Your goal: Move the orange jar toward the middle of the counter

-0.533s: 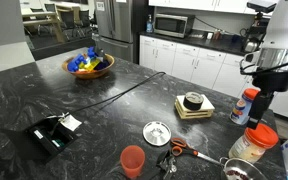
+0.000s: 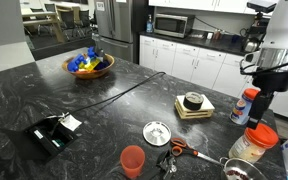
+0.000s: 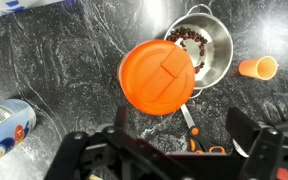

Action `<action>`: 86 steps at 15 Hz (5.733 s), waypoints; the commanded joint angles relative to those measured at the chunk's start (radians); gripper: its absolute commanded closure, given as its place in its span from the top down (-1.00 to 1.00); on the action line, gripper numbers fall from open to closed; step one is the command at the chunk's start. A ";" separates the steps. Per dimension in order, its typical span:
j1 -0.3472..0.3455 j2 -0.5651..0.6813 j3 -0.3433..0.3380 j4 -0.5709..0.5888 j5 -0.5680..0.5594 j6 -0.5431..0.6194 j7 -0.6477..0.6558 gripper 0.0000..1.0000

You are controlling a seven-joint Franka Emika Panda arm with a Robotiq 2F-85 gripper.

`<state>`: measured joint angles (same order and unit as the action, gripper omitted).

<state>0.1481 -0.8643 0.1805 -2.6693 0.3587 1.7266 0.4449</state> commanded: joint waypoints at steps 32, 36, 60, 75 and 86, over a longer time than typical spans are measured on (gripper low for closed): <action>-0.020 -0.043 0.146 -0.106 0.082 0.089 0.142 0.26; -0.026 -0.045 0.134 -0.106 0.076 0.106 0.172 0.12; -0.129 0.712 0.100 0.694 -0.408 0.258 0.278 0.12; -0.088 0.919 -0.063 0.742 -0.194 0.241 0.255 0.12; -0.088 0.859 -0.072 0.704 -0.154 0.257 0.259 1.00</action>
<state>0.0461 -0.0058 0.1229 -1.9669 0.2047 1.9853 0.7037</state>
